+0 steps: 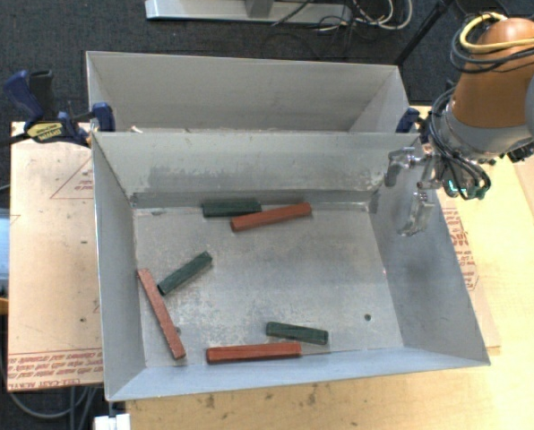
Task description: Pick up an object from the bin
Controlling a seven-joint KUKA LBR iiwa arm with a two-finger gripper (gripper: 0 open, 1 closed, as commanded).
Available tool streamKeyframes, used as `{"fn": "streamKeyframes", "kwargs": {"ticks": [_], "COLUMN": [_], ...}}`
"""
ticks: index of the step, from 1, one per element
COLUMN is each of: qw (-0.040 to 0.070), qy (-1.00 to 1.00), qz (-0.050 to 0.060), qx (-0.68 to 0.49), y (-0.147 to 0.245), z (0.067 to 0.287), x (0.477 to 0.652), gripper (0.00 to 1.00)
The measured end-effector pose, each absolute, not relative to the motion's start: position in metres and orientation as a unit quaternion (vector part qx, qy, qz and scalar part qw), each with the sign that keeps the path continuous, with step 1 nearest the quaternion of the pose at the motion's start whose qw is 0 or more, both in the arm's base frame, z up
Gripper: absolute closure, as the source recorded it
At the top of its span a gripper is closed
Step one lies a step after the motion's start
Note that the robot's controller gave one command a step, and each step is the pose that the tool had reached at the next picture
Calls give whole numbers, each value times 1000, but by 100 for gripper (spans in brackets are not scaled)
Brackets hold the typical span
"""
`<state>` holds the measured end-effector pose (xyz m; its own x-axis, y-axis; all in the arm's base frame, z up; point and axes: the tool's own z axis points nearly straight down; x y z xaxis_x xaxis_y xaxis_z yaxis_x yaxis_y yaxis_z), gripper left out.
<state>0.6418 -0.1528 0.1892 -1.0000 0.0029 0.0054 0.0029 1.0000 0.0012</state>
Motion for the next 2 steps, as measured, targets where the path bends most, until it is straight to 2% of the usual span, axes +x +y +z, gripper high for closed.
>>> {"fn": "streamKeyframes", "kwargs": {"ticks": [1, 2], "qw": [3, 1], "qy": [-999, -999], "qz": [-2, -2], "qx": [32, 49], "y": [-49, 11], "z": [66, 100], "x": [611, 520], "gripper": [0, 0]}}
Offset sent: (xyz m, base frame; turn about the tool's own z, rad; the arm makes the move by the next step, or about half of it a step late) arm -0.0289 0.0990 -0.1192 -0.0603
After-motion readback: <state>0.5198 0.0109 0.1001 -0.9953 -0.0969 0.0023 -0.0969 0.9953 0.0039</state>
